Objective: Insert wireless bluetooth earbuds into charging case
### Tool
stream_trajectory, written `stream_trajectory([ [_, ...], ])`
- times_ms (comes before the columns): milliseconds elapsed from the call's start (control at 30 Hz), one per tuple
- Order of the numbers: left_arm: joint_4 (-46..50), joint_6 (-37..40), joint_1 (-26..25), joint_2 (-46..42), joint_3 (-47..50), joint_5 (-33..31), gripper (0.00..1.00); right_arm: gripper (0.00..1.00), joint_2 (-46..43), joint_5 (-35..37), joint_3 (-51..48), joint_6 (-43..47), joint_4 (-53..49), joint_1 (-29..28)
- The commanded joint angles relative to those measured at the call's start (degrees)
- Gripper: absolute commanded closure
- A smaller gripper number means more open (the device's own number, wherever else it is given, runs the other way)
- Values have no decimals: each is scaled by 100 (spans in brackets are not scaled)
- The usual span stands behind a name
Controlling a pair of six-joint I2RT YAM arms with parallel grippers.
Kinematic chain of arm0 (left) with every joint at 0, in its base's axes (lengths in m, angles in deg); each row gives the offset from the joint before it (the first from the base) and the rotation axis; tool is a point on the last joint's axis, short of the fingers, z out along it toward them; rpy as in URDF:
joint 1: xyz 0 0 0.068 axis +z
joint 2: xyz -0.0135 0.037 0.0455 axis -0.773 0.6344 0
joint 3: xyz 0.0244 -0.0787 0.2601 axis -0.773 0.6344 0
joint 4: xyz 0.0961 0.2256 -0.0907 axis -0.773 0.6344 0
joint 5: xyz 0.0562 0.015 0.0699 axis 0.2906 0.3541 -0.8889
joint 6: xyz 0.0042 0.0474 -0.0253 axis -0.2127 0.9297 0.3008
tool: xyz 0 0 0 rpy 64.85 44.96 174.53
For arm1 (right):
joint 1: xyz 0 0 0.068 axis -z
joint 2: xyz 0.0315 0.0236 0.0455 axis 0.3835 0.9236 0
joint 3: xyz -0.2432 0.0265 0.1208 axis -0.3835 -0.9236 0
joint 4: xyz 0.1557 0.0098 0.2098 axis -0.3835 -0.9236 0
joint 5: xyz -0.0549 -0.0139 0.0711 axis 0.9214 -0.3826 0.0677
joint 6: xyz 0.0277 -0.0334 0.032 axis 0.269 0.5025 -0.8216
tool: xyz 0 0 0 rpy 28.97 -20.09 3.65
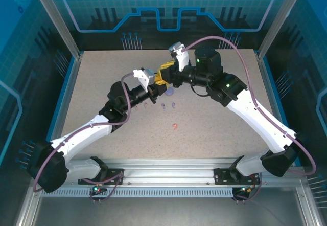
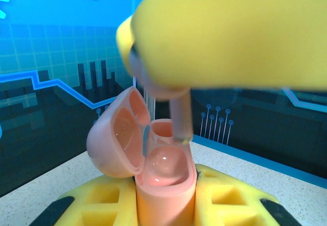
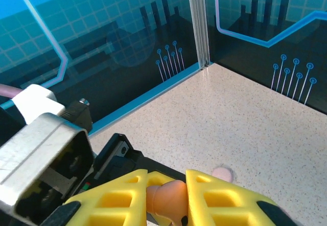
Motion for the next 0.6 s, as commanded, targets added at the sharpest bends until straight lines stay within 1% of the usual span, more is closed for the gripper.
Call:
stream_trajectory([
  [0, -6, 160, 35, -28, -195, 127, 100, 79, 52, -12, 107, 94, -28, -72],
  [567, -93, 151, 36, -28, -182, 97, 100, 80, 22, 396, -203, 258, -23, -48],
])
